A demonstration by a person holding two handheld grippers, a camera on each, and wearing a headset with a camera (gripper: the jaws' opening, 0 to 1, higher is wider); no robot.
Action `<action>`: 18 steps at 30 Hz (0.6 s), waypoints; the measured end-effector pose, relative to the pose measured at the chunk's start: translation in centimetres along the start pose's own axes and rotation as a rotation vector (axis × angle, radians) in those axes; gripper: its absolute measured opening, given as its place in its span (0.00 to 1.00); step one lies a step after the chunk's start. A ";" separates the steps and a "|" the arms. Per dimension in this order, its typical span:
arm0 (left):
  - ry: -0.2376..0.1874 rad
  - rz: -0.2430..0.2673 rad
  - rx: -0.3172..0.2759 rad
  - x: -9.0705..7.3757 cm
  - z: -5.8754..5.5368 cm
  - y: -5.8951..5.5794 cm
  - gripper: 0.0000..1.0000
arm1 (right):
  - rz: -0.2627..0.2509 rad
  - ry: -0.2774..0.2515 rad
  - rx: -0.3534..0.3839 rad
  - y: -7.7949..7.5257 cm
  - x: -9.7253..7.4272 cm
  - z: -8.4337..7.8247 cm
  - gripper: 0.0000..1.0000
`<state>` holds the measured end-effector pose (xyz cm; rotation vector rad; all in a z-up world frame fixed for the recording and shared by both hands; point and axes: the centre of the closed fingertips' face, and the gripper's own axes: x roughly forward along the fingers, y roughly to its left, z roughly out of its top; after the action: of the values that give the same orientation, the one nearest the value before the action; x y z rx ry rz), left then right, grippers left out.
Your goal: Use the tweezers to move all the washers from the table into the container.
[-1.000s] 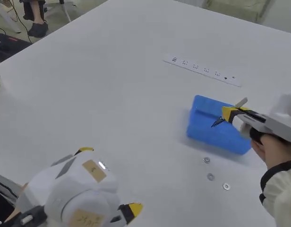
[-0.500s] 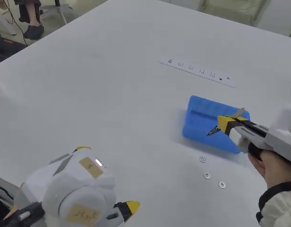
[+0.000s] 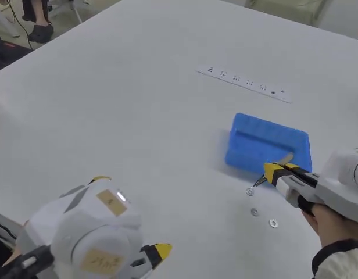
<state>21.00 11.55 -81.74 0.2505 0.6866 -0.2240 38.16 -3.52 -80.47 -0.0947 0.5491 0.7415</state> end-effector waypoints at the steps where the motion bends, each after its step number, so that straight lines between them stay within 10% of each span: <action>1: 0.000 0.000 0.000 0.0 0.0 0.0 0.84 | -0.001 0.003 0.000 0.0 0.0 0.0 0.02; 18: 0.010 0.001 0.004 0.1 -0.3 0.1 0.84 | -0.018 0.002 -0.090 0.0 0.5 -0.9 0.02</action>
<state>20.98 11.70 -82.00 0.2559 0.6960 -0.2228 38.04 -3.41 -81.49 -0.1832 0.5159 0.7486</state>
